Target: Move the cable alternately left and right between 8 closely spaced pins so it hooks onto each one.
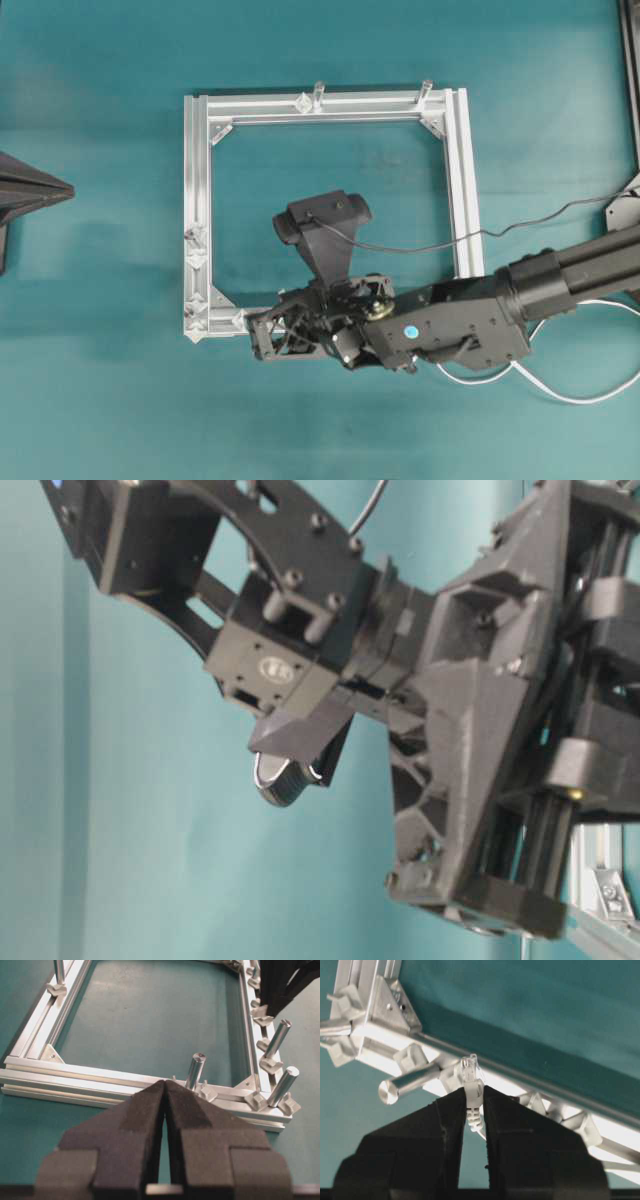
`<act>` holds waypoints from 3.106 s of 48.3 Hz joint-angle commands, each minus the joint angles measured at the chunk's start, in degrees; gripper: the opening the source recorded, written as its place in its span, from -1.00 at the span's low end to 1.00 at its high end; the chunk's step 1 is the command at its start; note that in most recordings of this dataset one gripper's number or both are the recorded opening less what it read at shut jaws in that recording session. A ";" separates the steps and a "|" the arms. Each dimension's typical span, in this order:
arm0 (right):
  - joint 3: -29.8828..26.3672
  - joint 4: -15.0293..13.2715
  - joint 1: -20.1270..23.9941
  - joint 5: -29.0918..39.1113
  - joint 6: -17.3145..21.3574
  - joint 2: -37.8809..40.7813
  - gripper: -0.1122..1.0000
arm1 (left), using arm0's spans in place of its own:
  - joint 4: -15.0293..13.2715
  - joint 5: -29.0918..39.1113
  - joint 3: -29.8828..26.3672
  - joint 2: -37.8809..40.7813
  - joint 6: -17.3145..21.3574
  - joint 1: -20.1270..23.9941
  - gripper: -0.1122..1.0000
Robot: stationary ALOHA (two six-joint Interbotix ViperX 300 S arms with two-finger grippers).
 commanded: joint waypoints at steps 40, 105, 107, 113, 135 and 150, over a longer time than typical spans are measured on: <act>-0.62 -0.26 -8.00 -2.46 -9.40 -1.32 -0.57 | 0.18 -0.44 -0.70 0.53 -0.44 -0.09 -0.80; -12.83 1.93 -9.23 -7.65 -16.00 6.77 -0.57 | 0.18 -0.53 -0.62 0.53 -0.44 -0.09 -0.80; -12.83 2.20 -9.05 -7.65 -16.00 6.77 -0.57 | 0.18 -0.53 -0.62 0.53 -0.44 -0.09 -0.80; -13.10 2.90 -8.17 -7.73 -16.00 6.77 -0.57 | 0.09 -0.53 -0.62 0.53 -0.44 -0.18 -0.80; -13.62 4.39 -5.27 -7.73 -15.82 6.77 -0.57 | 0.09 -0.53 -0.62 0.53 -0.44 -0.09 -0.80; -13.71 4.75 -3.87 -8.00 -15.82 6.77 -0.57 | 0.18 -0.53 -0.62 0.53 -0.53 -0.18 -0.80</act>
